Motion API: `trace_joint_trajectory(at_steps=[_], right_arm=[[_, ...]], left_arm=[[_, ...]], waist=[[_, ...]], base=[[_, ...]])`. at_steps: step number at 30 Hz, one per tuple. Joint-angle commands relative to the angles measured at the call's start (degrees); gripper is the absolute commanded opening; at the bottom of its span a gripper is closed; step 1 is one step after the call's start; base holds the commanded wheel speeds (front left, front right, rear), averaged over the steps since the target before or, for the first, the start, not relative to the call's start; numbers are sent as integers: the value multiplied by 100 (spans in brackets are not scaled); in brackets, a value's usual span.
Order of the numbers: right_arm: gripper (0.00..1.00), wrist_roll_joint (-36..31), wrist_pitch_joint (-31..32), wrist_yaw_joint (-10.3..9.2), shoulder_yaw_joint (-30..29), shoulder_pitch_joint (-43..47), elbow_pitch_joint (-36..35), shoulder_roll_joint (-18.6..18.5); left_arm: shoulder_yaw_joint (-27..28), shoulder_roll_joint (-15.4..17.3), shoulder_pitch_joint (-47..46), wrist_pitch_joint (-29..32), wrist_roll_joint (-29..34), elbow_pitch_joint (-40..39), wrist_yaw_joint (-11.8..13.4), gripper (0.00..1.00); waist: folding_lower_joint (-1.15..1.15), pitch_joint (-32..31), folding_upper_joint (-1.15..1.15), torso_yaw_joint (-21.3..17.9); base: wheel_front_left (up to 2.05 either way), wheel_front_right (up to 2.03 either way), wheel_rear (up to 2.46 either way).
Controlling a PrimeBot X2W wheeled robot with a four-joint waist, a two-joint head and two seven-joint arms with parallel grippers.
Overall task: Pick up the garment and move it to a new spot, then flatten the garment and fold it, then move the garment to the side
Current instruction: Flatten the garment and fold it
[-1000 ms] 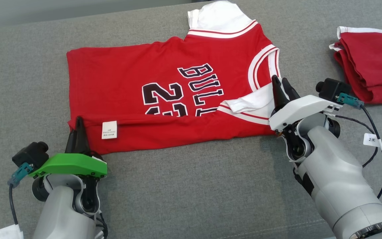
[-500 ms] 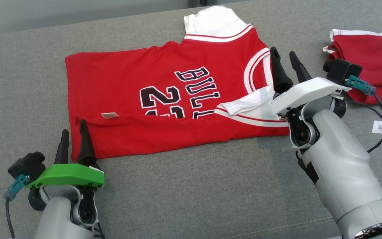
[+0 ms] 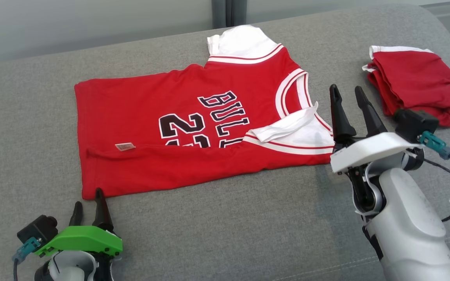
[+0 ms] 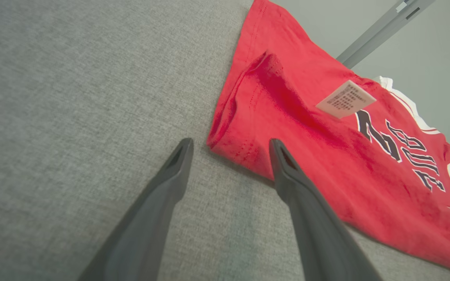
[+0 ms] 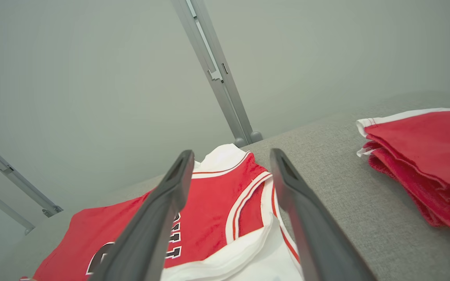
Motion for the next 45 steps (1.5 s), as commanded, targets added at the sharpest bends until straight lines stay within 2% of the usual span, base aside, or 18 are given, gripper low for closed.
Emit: trace_joint_trajectory(at_steps=[1, 11, 12, 13, 14, 15, 16, 17, 20, 29, 43, 44, 45], right_arm=[[100, -68, -17, 2, -27, 245, -169, 17], [100, -116, -16, 2, -117, 890, -676, 87], [100, -123, -16, 2, -126, 939, -684, 89], [100, -127, -17, 2, -137, 987, -706, 90], [100, -127, -16, 2, -149, 1037, -705, 92], [100, -127, -16, 2, -149, 1037, -705, 92], [100, -127, -14, 2, -157, 1086, -681, 94], [100, -124, 15, 2, -170, 1137, -648, 96], [100, -207, 203, 2, -263, 1284, -441, 89], [100, -502, 644, 2, -515, 1064, 416, 129], [100, 93, 933, 2, -142, 78, 2109, 136], [95, 112, 945, 2, -91, 31, 2218, 136], [73, 148, 953, 2, -32, -20, 2319, 140]], left_arm=[[-24, 25, 66, 75, -64, 40, 55, 100], [33, 9, -211, 307, -483, 389, 136, 100], [50, 9, -247, 284, -508, 440, 141, 87], [70, 8, -286, 250, -539, 478, 141, 47], [100, 9, -326, 204, -562, 508, 135, 34], [100, 9, -326, 204, -562, 508, 135, 34], [119, 17, -355, 152, -563, 549, 132, 15], [132, 29, -384, 89, -555, 579, 113, 0], [179, 48, -435, -82, -545, 595, 43, 0], [-24, 130, -166, -263, -125, 477, 112, 0], [-304, 57, -298, -293, -127, 447, 174, 0], [-316, 55, -308, -296, -128, 456, 176, 0], [-327, 54, -321, -288, -127, 459, 175, 0]], waist=[[0, -64, 0, -80], [0, -114, 0, -372], [0, -116, 0, -394], [0, -118, 0, -411], [0, -120, 0, -425], [0, -120, 0, -425], [0, -126, 0, -438], [0, -133, 0, -446], [0, -153, 0, -441], [0, -134, 0, -200], [0, 63, 0, 235], [0, 66, 0, 247], [0, 66, 0, 256]], base=[[0, 0, 0], [0, 0, 0], [0, 0, 0], [0, 0, 0], [0, 0, 0], [0, 0, 0], [0, 0, 0], [0, 0, 0], [0, 0, 0], [0, 0, 0], [0, 0, 0], [0, 0, 0], [0, 0, 0]])
